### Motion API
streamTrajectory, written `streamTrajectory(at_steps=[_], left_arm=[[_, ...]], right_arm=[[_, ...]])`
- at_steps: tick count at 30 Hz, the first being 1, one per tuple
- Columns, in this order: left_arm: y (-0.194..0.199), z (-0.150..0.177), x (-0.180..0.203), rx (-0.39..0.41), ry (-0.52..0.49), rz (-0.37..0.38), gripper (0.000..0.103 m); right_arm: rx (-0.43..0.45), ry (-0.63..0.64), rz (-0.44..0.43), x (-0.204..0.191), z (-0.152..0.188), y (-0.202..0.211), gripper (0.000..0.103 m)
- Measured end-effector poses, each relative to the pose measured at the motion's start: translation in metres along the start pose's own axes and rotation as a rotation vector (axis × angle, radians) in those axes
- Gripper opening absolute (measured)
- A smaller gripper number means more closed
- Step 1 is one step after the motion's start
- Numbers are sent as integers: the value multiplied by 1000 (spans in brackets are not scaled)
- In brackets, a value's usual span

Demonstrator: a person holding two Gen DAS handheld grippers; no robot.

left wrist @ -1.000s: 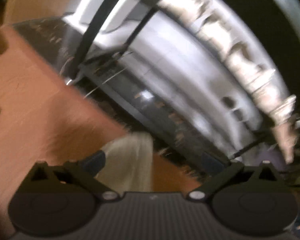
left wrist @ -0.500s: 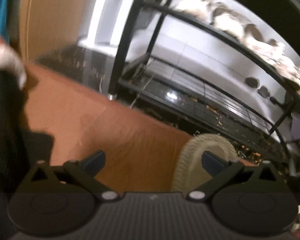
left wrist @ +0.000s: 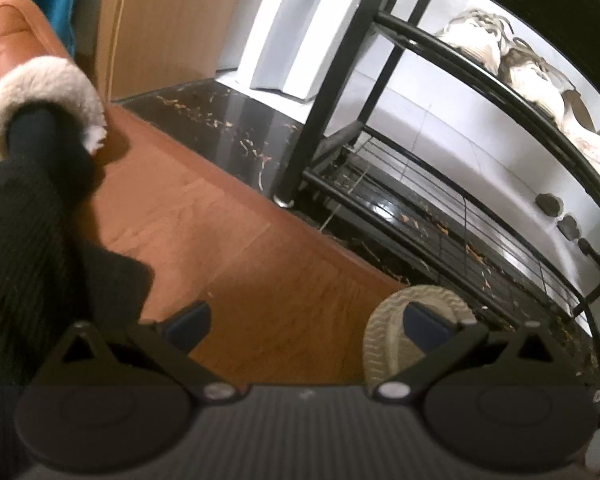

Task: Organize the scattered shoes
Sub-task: 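Grasp the set-down cream slipper with the right tool and lift it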

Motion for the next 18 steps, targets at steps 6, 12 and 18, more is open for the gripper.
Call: streamTrajectory(at_steps=[6,12,18], left_arm=[[0,1,-4,-1,8,-15,102],[-4,2,-7,-5,29,-36,103],[-4,3,-4,3,6,-41,102]], right_arm=[[-66,20,38,2,-9,-19,77],[-167,-32,-56,12,-13,-40,59],[-199,80,-89,-15,-4,-32,55]])
Point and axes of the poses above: each gripper's, at about its wrist camera, not at the fingertips, and y roughly against the way its jaws point, x to its right, z to its underside, the point moved 4 cm from there along -y, roughly the way its jaws point, and after that the axes turned 8 degrees about y, right-handed, at the moved point
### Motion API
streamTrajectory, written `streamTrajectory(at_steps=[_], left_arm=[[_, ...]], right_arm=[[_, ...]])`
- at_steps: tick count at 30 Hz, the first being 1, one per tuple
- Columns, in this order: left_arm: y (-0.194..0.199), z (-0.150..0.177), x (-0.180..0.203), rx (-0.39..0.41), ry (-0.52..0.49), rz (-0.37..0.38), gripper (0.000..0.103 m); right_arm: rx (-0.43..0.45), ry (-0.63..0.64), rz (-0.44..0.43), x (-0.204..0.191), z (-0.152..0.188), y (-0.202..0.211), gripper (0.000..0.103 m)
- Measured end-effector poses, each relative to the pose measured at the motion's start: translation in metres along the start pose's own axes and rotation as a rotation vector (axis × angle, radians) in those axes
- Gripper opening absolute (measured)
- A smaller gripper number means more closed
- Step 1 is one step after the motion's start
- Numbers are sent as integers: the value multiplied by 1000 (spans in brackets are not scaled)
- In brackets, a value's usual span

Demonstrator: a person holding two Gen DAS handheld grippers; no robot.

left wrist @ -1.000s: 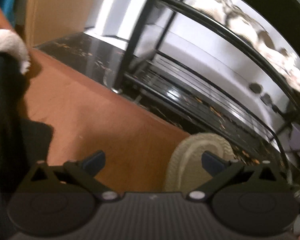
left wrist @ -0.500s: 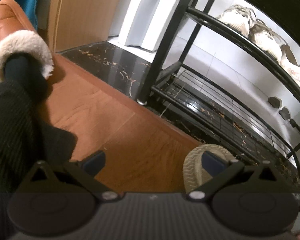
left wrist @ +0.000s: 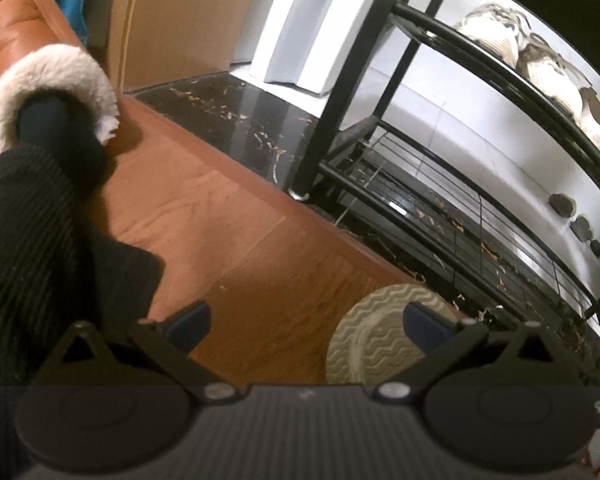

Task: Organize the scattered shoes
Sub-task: 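Grasp the set-down cream slipper with the right tool and lift it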

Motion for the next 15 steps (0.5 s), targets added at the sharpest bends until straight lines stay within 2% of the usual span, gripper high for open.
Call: streamTrajectory(at_steps=[1,3,5,6,9,12,15], left_arm=[[1,0,1,10,-7,-1,102],[3,-1,0,23,1,-2,102],[4,-2,-2,31,20,-3,102],[4,-3,-3,35,30,-5,102],[4,-4,-7,44,65,-9,102],[5,-6,-10,48,85,-12,102],[3,-5,-13,36,95,-23,102]], right_arm=[[4,22,13,-4,0,1,54],[29,139,79,-20,-2,7,46],[45,200,139,-27,-6,11,25],[70,249,198,-30,-11,14,23],[143,389,320,-43,-24,22,23],[94,448,288,-56,-26,14,23],[56,408,268,-60,-24,7,23]])
Point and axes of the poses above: each gripper's, at about its wrist camera, not at the fingertips, and y roughly against the way its jaws point, x to its right, z to its underside, the point moved 4 cm from there along -y, roughly the way its jaws point, and after that the axes turned 8 degrees about y, right-handed, at the moved point
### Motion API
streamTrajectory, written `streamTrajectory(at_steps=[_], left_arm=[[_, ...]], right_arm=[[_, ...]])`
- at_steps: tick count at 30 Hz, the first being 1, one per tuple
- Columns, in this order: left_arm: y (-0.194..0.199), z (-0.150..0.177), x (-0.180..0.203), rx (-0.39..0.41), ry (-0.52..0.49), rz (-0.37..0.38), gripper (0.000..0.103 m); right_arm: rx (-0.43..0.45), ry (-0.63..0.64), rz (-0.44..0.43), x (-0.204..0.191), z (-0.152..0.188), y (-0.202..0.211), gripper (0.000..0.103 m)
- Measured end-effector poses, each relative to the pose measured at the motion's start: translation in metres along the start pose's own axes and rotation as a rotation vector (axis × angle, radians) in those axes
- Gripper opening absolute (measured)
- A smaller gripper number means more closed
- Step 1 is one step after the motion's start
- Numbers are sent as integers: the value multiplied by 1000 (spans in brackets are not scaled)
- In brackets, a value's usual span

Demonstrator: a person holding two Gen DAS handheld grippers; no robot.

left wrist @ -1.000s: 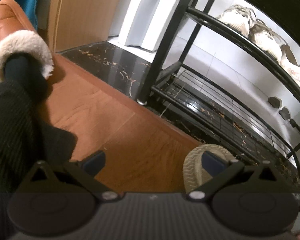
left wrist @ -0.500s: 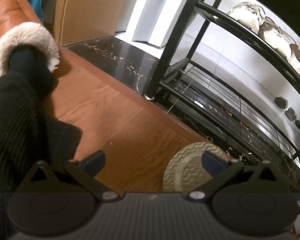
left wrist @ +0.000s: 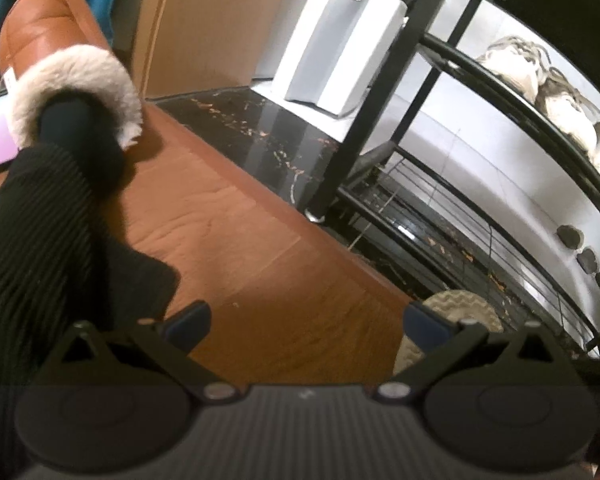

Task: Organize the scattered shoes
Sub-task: 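Grasp the set-down cream slipper with the right tool and lift it, then lower the cream slipper flat onto the bench and open the right tool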

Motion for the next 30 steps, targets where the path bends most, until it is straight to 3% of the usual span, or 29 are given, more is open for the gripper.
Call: streamTrajectory(at_steps=[1,3,4,5,8,12,13,15,16,18,20,22,23,26,30], left_arm=[[-1,0,-1,-6,6,-1,102],[-1,0,-3,-9,14,1,102],[0,-1,-3,-7,17,3,103],[0,-2,-3,-4,19,7,103],[1,-2,-2,2,17,13,103],[-1,-1,-2,-7,13,11,103],[-1,-1,-1,-8,12,10,103],[-1,0,-1,-8,10,8,103],[-2,0,-1,-10,6,7,103],[-2,0,0,-12,0,6,103],[-3,1,1,-12,-6,3,103],[-4,1,0,-13,-5,-1,103],[-4,1,0,-14,-4,-3,102],[-4,0,-1,-11,3,-3,102],[0,-1,-3,7,21,-1,102]], right_arm=[[10,-33,-4,3,2,1,23],[63,-196,-34,23,11,7,40],[75,-288,-65,35,18,7,68],[84,-374,-97,45,25,6,85],[59,-461,-160,57,47,-1,84],[-2,-545,-167,61,70,-20,90],[-6,-575,-173,63,73,-24,90],[-42,-659,-228,68,85,-38,77],[-65,-659,-263,65,87,-44,68],[-94,-655,-321,57,88,-52,60],[-90,-633,-367,49,85,-53,41],[-78,-598,-394,42,79,-51,30],[-67,-543,-371,36,73,-48,25],[-32,-370,-295,20,54,-36,22],[40,-35,-61,3,30,-18,22]])
Point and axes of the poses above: each gripper's, at about its wrist camera, not at the fingertips, and y roughly against the way its jaws point, x to its right, z to its underside, the point moved 4 cm from there along -y, roughly the way its jaws point, and after that the axes turned 8 degrees about y, right-handed, at the moved point
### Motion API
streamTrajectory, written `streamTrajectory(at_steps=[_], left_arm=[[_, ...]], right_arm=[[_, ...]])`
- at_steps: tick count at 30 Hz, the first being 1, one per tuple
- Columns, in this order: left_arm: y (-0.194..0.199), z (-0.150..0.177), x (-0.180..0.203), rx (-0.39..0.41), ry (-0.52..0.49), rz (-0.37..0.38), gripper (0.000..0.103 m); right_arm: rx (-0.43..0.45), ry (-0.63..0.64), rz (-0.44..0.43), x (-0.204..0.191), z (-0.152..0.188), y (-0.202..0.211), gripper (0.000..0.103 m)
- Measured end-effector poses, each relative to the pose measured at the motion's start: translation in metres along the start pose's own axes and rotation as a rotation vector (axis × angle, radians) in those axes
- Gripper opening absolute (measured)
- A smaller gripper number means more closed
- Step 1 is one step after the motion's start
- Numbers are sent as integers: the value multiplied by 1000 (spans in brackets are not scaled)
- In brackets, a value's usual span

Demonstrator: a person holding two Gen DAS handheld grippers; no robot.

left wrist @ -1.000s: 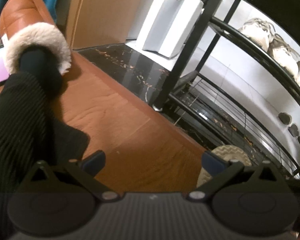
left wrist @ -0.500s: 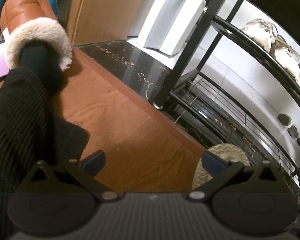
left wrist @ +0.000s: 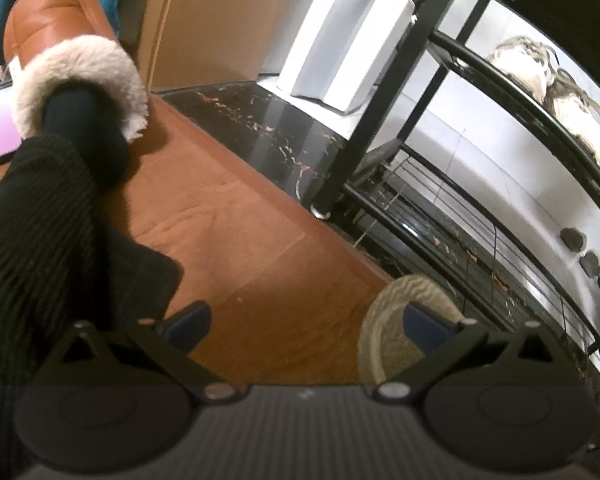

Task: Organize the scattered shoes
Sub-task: 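Lower the cream slipper flat onto the bench and open the right tool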

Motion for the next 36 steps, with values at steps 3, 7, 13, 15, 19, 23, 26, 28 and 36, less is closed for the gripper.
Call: streamTrajectory(at_steps=[3,7,13,15,19,23,26,28,36], left_arm=[[1,-1,-2,3,17,4,102],[-2,1,0,-13,5,5,103],[-4,3,4,-20,-25,2,103],[-4,3,3,-17,-17,-1,103],[-5,3,0,-23,-9,-16,103],[-7,5,1,-27,-26,-32,103],[-5,5,4,-10,-43,-42,103],[1,2,4,35,-53,-58,103],[26,-9,-15,208,8,-211,103]], right_arm=[[-2,299,137,-20,2,2,22],[-73,470,178,-37,20,-7,49],[-31,366,221,-38,48,11,90],[-29,282,205,-33,54,26,90],[32,32,152,-16,51,53,90],[129,-379,74,12,60,86,90],[166,-746,-73,21,82,89,91],[134,-900,-162,14,89,73,88],[68,-590,30,-11,31,31,74]])
Point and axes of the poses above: each gripper's, at about its wrist camera, not at the fingertips, and y roughly against the way its jaws point, x to its right, z to its underside, the point moved 4 cm from there along -y, roughly the way its jaws point, and after that the axes turned 8 degrees about y, right-handed, at the moved point
